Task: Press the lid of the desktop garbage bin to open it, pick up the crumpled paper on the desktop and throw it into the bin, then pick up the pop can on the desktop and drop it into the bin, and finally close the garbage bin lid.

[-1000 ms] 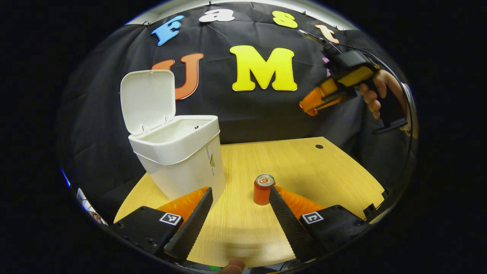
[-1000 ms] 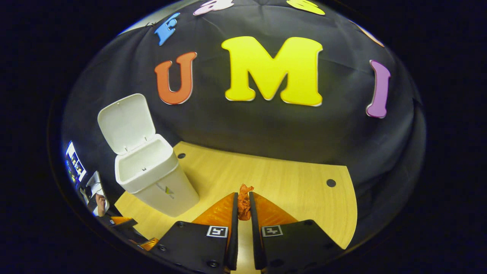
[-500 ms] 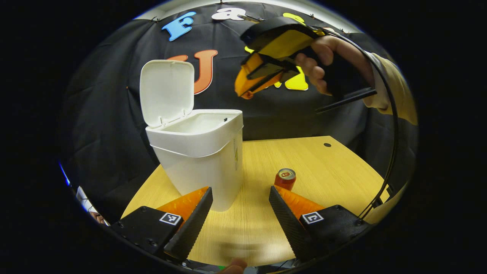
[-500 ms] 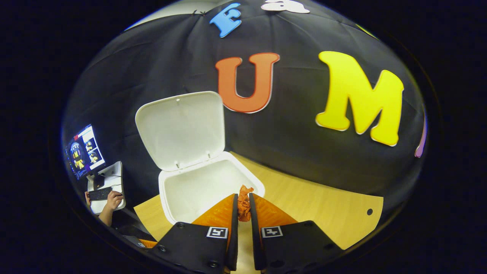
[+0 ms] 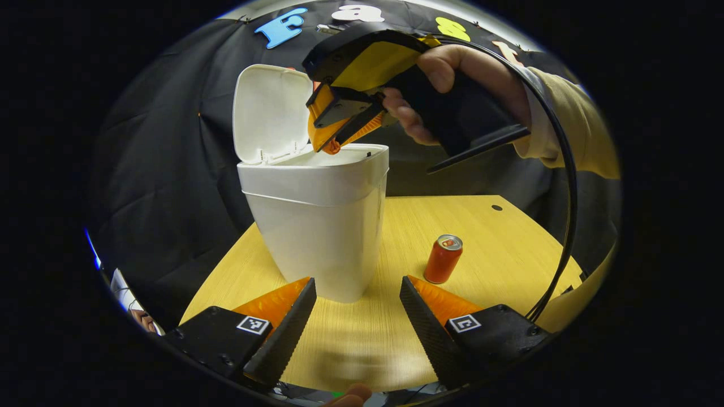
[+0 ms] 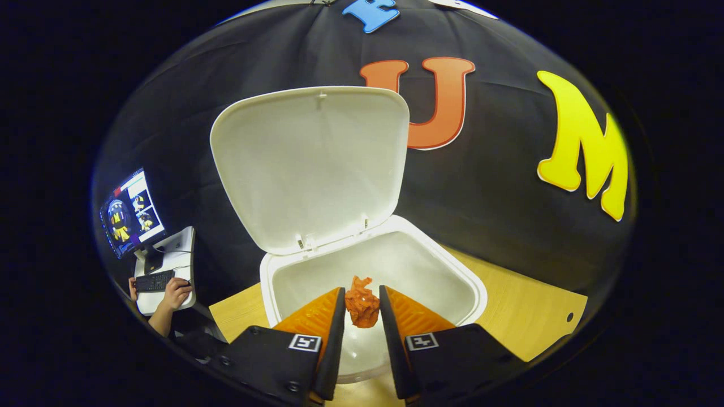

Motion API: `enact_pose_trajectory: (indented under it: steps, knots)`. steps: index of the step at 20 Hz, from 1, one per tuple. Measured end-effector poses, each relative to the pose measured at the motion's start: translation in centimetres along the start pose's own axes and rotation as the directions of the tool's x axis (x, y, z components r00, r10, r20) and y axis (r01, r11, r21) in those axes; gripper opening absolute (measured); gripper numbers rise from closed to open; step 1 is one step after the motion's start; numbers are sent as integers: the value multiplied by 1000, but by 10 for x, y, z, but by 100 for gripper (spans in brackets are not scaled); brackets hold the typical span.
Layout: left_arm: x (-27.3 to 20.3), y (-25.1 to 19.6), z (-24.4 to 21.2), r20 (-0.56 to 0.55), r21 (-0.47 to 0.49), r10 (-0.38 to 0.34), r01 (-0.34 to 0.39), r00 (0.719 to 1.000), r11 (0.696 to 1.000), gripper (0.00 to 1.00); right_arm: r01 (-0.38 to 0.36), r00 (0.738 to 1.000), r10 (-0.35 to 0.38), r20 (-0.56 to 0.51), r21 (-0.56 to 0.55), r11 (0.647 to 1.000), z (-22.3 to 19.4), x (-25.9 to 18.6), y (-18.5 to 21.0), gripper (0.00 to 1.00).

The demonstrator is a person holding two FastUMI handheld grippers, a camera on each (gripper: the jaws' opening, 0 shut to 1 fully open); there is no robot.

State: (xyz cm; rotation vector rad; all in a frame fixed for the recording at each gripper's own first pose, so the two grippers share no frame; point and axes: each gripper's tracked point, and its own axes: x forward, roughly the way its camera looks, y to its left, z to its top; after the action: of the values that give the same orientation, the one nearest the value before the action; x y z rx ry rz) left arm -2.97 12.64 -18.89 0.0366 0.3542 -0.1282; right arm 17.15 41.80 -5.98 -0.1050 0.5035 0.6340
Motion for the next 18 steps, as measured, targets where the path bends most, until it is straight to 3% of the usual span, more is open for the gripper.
enact_pose_trajectory:
  steps: [1, 2, 5, 7, 12, 18]
  knots:
    - [1, -2, -1, -7, -1, -3, 3, 1000, 1000, 99, 4, 1000, -4, 1, 12, 1000, 0, 1, -2, 64]
    - [2, -5, -1, -10, -5, -8, 8, 1000, 1000, 99, 11, 1000, -11, 8, 26, 1000, 2, -3, -6, 77]
    - [5, -26, 2, 17, -31, -71, 72, 997, 997, 99, 13, 998, -17, 65, 68, 998, 15, -23, -22, 93]
    - [8, -42, 0, 15, -30, -108, 109, 994, 994, 94, 23, 993, -34, 115, 88, 996, 23, -46, -40, 95]
    - [29, -59, -9, -12, 1, -79, 79, 997, 997, 93, 111, 976, -132, 172, 128, 986, 14, -115, -109, 95]
    - [58, -104, -28, -45, 38, -127, 128, 991, 991, 94, 264, 947, -295, 125, 218, 940, -54, -188, -196, 97]
